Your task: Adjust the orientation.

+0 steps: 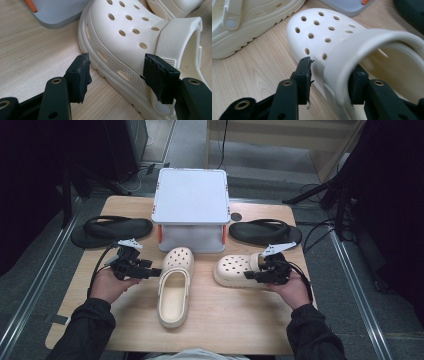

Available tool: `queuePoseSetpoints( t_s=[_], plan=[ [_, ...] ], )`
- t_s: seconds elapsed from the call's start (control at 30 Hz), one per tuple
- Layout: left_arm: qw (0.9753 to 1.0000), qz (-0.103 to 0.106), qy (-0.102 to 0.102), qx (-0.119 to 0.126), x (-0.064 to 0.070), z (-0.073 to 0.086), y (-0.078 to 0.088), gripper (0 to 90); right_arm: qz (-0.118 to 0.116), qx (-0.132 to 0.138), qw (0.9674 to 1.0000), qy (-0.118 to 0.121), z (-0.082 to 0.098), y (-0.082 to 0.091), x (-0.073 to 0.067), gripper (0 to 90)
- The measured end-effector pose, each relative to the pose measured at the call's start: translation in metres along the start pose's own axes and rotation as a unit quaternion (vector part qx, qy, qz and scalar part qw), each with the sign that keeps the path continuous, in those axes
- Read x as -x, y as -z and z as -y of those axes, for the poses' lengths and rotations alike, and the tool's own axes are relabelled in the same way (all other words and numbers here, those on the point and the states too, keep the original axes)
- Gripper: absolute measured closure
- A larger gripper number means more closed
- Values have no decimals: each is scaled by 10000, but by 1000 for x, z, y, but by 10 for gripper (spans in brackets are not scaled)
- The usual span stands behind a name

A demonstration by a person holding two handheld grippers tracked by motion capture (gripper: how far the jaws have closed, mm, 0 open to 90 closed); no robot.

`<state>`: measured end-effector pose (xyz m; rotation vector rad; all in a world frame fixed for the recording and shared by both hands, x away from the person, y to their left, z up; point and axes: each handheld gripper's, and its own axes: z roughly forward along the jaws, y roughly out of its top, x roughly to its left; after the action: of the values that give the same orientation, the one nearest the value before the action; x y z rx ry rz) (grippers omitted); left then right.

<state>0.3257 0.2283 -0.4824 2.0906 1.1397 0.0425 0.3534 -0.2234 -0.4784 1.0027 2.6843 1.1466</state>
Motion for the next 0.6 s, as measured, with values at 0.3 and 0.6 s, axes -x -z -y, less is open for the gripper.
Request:
queuePoseSetpoints(
  t_s=[0.3,0.6],
  plan=[
    [10000,-18,-28,-7,1,-1,0,387,-422,-165,9982,-401,-7,-7,4,745],
    [9996,-65,-196,203,5,-2,5,393,-274,2,9981,-560,-21,-8,-14,762]
  ],
)
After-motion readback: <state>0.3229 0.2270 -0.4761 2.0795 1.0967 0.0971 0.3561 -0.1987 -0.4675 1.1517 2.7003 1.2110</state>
